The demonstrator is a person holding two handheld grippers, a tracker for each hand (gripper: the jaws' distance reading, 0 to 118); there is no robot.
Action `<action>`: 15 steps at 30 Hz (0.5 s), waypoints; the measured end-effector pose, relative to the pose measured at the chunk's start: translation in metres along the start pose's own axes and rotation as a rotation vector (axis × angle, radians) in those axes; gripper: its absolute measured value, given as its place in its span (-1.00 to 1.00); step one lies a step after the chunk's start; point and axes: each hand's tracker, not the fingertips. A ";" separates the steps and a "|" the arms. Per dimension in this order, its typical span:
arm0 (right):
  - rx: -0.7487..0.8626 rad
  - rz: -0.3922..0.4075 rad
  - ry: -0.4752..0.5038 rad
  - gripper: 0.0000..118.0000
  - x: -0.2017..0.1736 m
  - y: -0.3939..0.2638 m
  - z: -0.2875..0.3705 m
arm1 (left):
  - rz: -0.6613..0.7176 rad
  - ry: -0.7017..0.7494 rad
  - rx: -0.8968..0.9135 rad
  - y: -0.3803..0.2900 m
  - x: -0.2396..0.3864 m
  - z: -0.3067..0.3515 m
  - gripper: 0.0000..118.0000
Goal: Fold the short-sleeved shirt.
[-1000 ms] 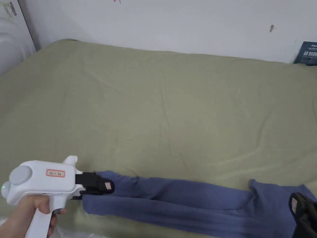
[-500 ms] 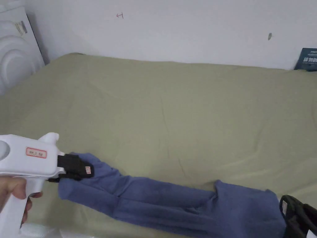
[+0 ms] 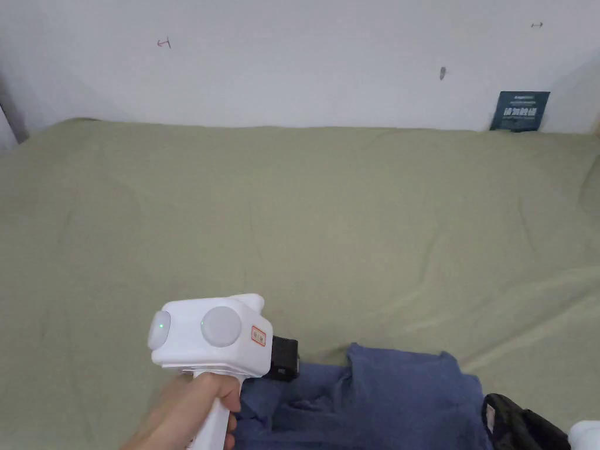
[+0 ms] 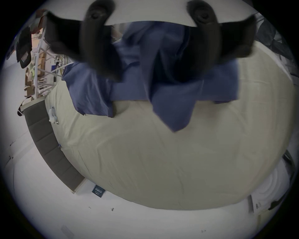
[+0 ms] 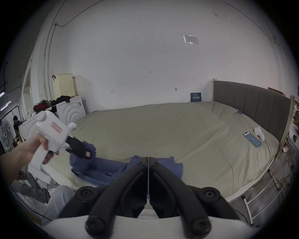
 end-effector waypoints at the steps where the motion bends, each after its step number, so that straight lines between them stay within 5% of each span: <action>1: -0.003 -0.002 -0.002 -0.93 0.001 -0.001 0.000 | 0.004 -0.017 -0.021 -0.001 0.007 -0.006 0.77; 9: -0.020 -0.024 0.005 -0.93 0.005 -0.004 -0.006 | 0.098 -0.231 0.035 -0.006 -0.023 0.048 0.73; 11: -0.023 -0.018 0.012 -0.93 0.002 -0.004 -0.009 | 0.099 -0.264 0.104 -0.015 -0.044 0.070 0.12; 13: -0.032 -0.014 0.024 -0.93 -0.001 -0.004 -0.012 | 0.121 -0.261 0.097 -0.018 -0.064 0.076 -1.00; 15: -0.039 -0.013 0.025 -0.93 -0.004 -0.004 -0.013 | 0.125 -0.246 0.098 -0.015 -0.082 0.073 -1.00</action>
